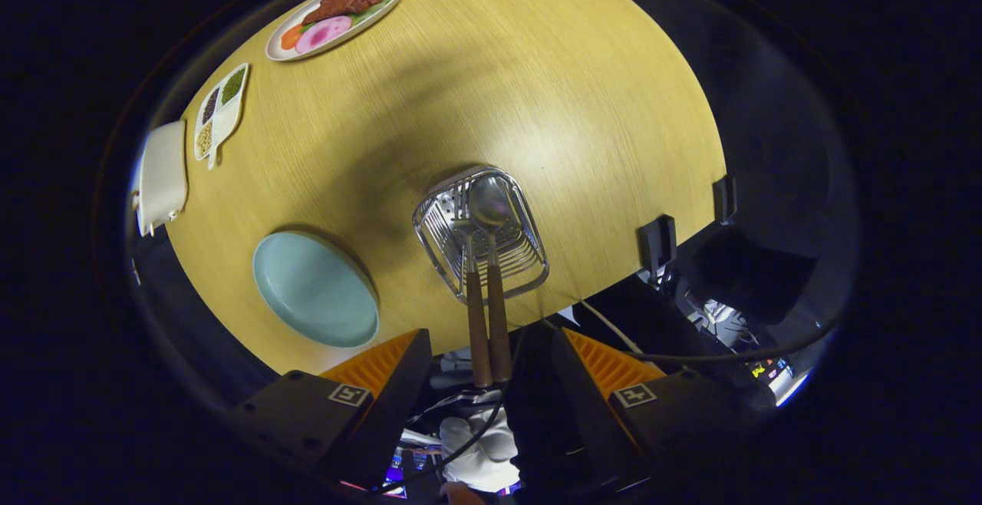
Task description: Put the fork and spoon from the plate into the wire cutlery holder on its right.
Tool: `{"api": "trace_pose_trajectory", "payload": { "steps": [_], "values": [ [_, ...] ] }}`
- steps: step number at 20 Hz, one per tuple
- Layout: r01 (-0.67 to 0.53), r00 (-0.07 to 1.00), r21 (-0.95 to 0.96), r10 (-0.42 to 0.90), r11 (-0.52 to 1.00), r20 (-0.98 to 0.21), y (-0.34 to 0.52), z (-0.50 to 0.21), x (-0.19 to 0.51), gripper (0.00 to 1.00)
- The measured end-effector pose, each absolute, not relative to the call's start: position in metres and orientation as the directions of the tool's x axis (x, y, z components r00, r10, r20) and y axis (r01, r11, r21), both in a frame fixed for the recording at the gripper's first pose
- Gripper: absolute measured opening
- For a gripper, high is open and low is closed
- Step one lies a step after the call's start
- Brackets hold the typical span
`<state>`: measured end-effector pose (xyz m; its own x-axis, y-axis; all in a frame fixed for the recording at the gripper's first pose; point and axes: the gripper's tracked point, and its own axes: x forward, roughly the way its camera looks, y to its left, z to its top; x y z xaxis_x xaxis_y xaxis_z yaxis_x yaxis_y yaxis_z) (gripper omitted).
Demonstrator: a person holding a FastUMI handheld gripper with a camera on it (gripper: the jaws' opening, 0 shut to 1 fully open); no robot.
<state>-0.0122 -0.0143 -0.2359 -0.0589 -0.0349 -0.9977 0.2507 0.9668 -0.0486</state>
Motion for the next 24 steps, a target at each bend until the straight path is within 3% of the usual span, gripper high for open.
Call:
{"api": "trace_pose_trajectory", "payload": {
  "steps": [2, 5, 8, 11, 14, 19, 24],
  "values": [
    [0.266, 0.063, -0.036, -0.055, 0.963, -0.996, -0.012, -0.217, -0.01, 0.98],
    [0.303, 0.335, 0.021, -0.086, 0.953, -0.938, -0.01, -0.174, 0.006, 0.99],
    [0.273, 0.622, 0.118, -0.082, 0.955, -0.779, -0.003, -0.12, 0.018, 0.99],
    [0.201, 0.793, 0.091, -0.107, 0.975, -0.599, -0.007, -0.079, 0.015, 0.98],
    [0.127, 0.904, 0.041, -0.099, 0.991, -0.416, -0.004, -0.038, 0.008, 0.98],
    [0.026, 0.987, 0.012, -0.023, 1.0, -0.158, 0.019, 0.022, -0.012, 0.98],
    [-0.056, 0.997, -0.062, 0.052, 0.997, -0.054, 0.042, 0.042, -0.028, 0.98]
  ]
}}
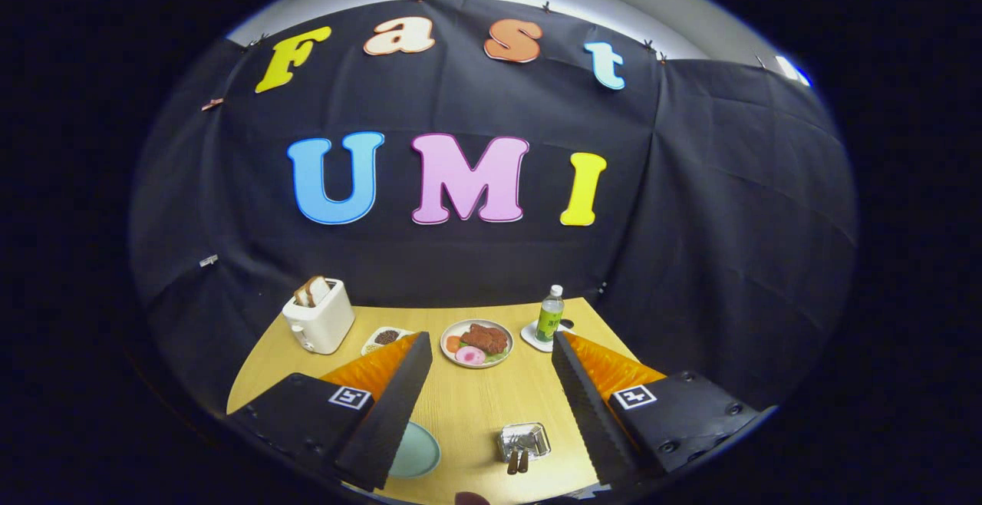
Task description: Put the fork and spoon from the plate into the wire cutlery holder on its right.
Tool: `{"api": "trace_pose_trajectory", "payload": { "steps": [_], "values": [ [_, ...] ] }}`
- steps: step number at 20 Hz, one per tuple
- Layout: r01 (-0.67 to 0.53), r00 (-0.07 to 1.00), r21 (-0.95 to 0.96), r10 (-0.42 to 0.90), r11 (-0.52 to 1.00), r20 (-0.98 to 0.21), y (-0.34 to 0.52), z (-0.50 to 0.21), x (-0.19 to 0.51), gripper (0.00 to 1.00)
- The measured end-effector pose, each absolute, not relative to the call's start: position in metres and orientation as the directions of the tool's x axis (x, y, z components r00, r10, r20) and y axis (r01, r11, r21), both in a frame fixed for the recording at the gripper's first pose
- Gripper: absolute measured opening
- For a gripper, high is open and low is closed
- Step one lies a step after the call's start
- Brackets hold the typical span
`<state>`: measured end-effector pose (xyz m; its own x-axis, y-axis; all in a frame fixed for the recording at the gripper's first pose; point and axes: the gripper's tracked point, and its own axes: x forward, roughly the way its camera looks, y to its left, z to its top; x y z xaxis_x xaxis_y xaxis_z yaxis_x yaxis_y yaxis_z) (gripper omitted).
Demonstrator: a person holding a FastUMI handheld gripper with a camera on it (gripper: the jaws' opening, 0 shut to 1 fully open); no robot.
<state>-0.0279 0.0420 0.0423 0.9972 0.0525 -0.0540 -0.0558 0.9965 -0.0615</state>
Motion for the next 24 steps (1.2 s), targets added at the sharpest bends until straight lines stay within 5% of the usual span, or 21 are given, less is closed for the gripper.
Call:
{"api": "trace_pose_trajectory", "payload": {
  "steps": [24],
  "values": [
    [-0.173, 0.982, -0.104, 0.162, 0.979, -0.1, 0.06, 0.027, -0.025, 0.98]
  ]
}}
